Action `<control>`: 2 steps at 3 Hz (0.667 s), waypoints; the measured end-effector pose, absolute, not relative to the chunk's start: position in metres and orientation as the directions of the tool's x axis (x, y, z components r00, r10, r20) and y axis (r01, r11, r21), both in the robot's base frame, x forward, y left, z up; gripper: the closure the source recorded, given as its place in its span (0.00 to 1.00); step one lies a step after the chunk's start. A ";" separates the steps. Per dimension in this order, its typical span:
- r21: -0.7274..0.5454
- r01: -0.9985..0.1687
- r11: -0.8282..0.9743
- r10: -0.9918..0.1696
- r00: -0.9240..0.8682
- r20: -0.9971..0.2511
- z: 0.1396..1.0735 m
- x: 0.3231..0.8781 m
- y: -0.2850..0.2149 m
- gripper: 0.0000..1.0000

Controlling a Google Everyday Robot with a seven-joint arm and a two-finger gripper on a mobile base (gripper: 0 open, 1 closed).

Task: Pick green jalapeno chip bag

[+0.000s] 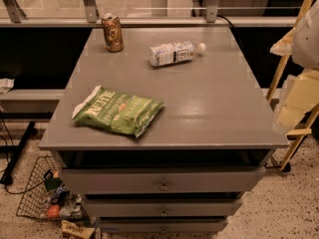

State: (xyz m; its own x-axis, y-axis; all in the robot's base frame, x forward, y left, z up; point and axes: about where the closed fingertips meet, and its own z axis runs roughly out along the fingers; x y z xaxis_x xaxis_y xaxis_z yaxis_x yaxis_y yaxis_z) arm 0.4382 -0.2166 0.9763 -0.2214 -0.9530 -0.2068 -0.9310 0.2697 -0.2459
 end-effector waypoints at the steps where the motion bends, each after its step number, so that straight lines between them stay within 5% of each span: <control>1: -0.246 -0.931 0.270 -0.953 -0.221 -0.207 0.976 0.438 -0.217 0.00; 2: -0.231 -0.933 0.276 -0.950 -0.227 -0.215 0.973 0.447 -0.203 0.00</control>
Offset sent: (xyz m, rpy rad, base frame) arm 0.0210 0.0304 -0.0129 0.0258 0.0548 -0.0084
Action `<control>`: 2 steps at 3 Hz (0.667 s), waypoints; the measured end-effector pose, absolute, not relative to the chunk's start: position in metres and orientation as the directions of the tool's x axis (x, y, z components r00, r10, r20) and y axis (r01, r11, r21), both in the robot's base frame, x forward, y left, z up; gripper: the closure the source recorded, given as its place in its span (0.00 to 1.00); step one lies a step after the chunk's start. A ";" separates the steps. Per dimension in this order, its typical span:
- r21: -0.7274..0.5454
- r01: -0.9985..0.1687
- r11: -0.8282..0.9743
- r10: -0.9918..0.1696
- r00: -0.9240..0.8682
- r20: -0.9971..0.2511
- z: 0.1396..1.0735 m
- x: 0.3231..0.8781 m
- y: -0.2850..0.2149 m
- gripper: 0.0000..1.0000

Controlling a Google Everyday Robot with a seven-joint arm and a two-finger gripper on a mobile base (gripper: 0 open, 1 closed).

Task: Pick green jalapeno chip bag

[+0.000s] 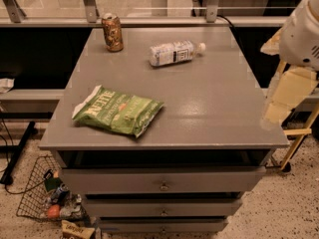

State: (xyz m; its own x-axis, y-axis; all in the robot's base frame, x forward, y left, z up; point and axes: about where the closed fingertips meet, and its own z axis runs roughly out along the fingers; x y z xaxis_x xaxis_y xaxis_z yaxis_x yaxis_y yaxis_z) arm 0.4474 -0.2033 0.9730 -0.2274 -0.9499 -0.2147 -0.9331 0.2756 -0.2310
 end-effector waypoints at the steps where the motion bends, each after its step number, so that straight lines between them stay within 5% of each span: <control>1: -0.206 -0.971 0.125 -0.961 -0.067 -0.269 0.990 0.465 -0.103 0.00; 2: -0.182 -0.983 -0.026 -0.958 0.077 -0.275 0.998 0.465 -0.020 0.00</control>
Offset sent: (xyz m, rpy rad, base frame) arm 0.0132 0.2925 0.0288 0.0612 0.1232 0.5457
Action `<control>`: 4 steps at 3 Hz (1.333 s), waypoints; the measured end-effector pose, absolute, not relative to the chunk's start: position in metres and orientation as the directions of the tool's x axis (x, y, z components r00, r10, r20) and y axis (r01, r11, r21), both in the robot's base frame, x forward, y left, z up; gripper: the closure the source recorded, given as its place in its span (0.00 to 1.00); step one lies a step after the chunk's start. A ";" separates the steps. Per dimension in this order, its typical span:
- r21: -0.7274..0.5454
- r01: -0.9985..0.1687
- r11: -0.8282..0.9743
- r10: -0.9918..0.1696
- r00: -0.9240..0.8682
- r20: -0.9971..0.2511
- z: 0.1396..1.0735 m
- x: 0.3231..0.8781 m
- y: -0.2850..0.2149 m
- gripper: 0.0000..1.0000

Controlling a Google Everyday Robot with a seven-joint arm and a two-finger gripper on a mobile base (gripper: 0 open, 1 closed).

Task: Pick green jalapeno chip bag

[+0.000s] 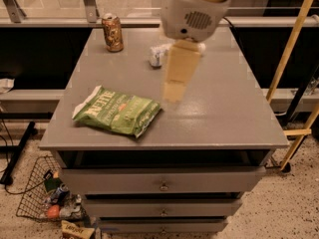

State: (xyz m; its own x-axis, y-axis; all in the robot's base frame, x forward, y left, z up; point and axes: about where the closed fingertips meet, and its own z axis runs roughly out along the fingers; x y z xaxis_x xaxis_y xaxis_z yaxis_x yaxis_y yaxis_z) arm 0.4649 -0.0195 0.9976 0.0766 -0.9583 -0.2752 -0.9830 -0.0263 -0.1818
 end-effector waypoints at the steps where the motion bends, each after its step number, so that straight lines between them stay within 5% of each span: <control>1: -0.129 -0.976 -0.173 -0.950 0.200 -0.239 0.974 0.471 0.067 0.00; 2: -0.089 -0.971 -0.224 -0.950 0.237 -0.201 0.938 0.486 0.113 0.00; 4: -0.063 -0.988 -0.143 -0.966 0.154 -0.209 0.888 0.539 0.119 0.00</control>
Offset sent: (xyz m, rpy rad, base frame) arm 0.0348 0.1773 -0.1083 -0.1892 0.1599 0.2428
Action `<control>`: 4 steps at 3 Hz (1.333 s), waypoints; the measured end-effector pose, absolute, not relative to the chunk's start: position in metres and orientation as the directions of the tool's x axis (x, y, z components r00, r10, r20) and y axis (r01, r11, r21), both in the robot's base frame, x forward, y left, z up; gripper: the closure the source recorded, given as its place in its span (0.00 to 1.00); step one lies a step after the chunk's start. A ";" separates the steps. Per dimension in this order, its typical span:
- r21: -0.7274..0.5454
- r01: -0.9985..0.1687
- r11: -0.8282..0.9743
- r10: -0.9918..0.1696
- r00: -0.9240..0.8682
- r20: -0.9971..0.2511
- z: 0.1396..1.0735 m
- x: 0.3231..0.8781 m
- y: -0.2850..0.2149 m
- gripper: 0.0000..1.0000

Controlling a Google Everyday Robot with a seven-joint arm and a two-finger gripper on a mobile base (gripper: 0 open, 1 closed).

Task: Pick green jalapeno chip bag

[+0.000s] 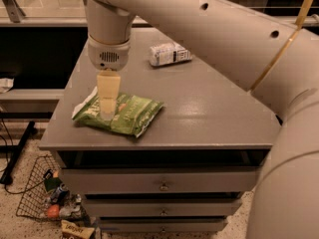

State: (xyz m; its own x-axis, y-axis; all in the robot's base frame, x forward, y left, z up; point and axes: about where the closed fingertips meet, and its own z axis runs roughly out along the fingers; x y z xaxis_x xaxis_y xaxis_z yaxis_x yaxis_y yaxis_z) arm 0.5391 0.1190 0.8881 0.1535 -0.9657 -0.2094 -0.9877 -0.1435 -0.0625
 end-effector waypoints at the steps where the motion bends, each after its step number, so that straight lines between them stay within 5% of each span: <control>1: -0.043 -0.992 -0.120 -0.969 0.126 -0.211 0.870 0.553 0.105 0.00; 2: -0.023 -0.994 -0.111 -0.973 0.113 -0.200 0.852 0.562 0.091 0.12; 4: 0.017 -0.991 -0.131 -0.976 0.126 -0.179 0.827 0.563 0.081 0.54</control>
Offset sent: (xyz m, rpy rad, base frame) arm 0.0300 -0.0473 -0.0539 -0.0428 0.0665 -0.0456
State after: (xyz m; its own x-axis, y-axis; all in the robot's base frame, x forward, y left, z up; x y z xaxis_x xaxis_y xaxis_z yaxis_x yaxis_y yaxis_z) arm 0.5634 0.0814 0.8267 0.1260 -0.9758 -0.1789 -0.9912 -0.1311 0.0172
